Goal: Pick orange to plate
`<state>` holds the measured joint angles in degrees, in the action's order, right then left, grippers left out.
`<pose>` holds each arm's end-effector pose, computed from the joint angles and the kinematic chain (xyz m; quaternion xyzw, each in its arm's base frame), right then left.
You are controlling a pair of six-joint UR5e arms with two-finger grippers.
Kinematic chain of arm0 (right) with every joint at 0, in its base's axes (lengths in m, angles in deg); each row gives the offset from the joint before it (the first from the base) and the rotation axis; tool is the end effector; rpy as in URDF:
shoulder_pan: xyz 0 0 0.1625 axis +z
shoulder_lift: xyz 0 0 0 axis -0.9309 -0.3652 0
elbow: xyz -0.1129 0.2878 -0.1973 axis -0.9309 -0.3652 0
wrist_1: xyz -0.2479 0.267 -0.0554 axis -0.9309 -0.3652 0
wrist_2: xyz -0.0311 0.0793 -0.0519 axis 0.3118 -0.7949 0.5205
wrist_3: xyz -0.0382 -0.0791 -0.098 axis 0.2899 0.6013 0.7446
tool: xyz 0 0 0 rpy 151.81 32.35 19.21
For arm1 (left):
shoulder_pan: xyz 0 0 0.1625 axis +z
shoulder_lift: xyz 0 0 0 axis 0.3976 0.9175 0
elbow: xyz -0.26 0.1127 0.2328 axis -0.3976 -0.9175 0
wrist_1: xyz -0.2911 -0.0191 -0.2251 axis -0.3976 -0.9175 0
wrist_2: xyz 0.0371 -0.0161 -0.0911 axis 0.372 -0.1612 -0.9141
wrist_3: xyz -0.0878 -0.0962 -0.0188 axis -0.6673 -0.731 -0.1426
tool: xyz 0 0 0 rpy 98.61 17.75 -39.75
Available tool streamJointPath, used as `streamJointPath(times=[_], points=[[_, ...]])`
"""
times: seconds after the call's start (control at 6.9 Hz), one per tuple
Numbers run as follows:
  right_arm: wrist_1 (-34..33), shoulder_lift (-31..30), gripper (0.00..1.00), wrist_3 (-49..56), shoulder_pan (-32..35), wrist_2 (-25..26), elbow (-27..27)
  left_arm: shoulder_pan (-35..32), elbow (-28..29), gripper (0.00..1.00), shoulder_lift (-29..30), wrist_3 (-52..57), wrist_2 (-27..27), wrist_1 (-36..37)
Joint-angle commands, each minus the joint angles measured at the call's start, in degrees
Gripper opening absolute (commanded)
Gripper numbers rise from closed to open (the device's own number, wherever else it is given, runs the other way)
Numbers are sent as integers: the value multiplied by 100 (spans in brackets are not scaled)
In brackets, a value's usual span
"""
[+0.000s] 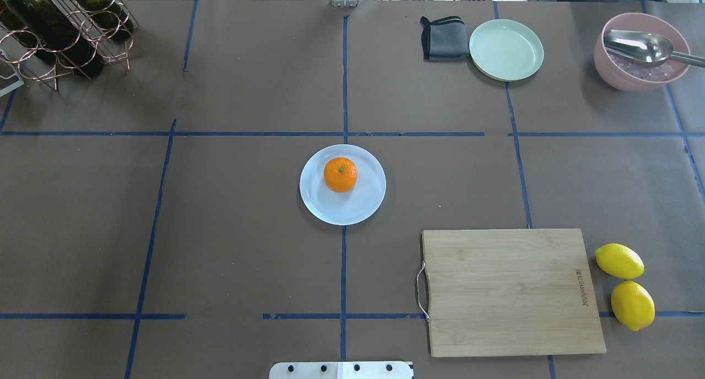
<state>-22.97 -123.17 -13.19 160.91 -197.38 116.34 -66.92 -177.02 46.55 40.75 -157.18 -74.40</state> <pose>0.0554 -0.4396 0.6021 0.0252 -0.3956 0.0026 0.9181 -0.0403 -0.4229 0.5958 0.0346 0.3950 0.0133 0.9180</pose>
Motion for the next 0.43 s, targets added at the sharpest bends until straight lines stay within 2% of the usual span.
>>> streamJointPath(times=[0.0, 0.29], points=[[0, 1, 100, 0, -4, -7, 18, 0, 0, 100, 0, 0, 0, 1], [0, 1, 100, 0, 5, -7, 45, 0, 0, 100, 0, 0, 0, 1]])
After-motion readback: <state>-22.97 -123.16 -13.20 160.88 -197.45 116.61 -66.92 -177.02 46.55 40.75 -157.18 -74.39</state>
